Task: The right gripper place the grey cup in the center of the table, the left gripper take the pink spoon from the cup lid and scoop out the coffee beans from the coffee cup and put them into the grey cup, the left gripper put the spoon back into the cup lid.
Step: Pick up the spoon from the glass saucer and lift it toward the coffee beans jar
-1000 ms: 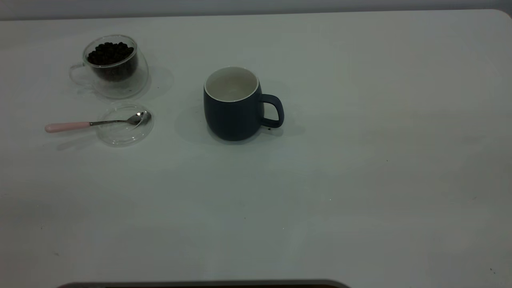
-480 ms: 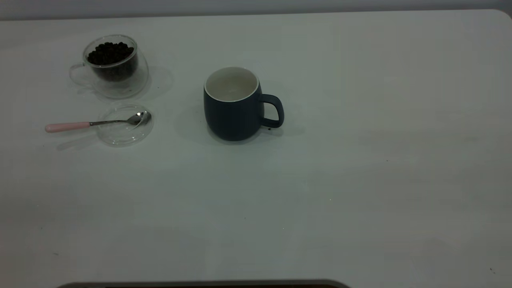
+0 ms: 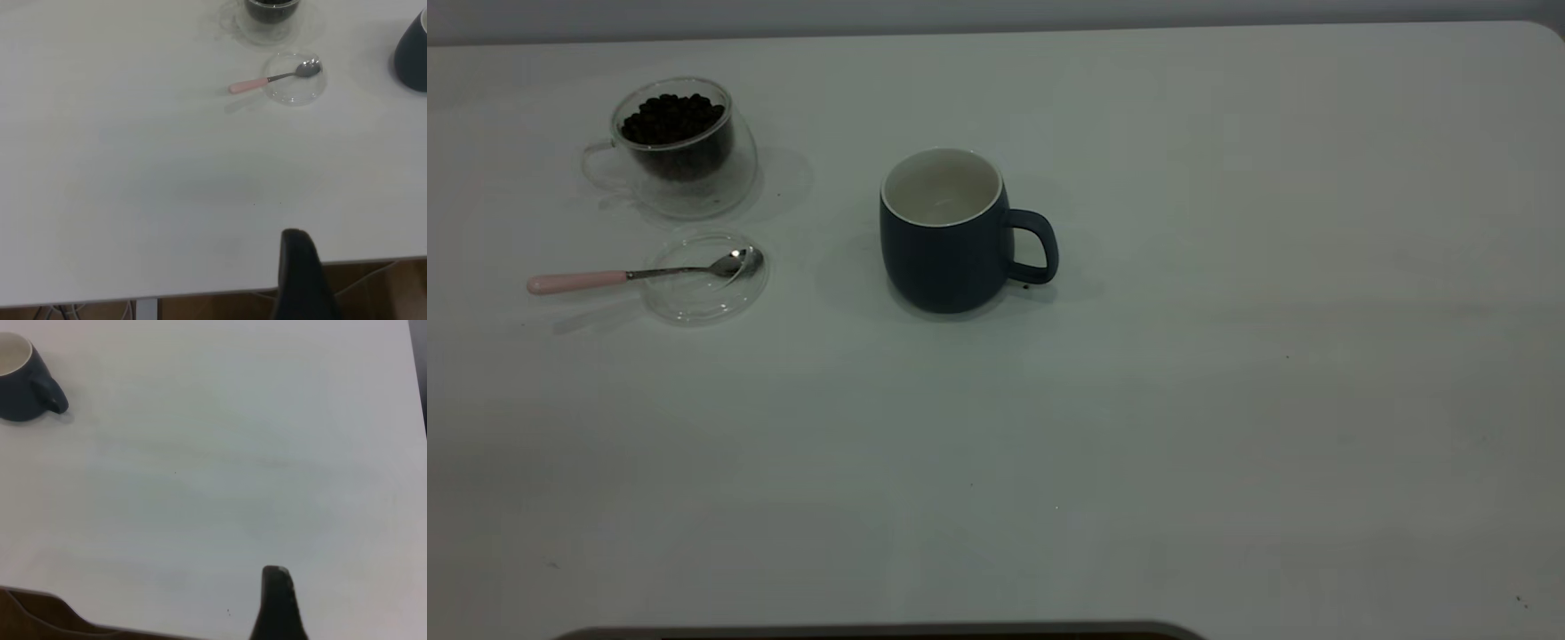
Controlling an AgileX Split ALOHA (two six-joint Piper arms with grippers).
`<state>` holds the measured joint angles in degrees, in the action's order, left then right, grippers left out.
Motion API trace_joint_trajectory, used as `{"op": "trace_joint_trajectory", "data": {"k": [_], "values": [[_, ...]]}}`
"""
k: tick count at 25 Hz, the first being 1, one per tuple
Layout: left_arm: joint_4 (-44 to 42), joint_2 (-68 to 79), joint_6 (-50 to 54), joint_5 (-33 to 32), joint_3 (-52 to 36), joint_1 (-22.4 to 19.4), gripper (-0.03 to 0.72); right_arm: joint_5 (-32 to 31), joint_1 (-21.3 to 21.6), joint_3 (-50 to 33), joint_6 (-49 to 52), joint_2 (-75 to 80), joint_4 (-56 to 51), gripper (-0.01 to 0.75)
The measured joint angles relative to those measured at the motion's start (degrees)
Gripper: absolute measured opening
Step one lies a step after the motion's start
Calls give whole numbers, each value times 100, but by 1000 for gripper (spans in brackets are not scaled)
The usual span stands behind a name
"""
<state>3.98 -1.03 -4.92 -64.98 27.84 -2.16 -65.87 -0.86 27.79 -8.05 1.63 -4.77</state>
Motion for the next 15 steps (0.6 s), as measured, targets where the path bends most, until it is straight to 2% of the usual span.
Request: {"op": "trace_joint_trajectory", "data": {"k": [15], "values": [[0, 0, 0, 0, 0, 0, 514, 0, 18, 0, -65, 0, 0, 591]]}}
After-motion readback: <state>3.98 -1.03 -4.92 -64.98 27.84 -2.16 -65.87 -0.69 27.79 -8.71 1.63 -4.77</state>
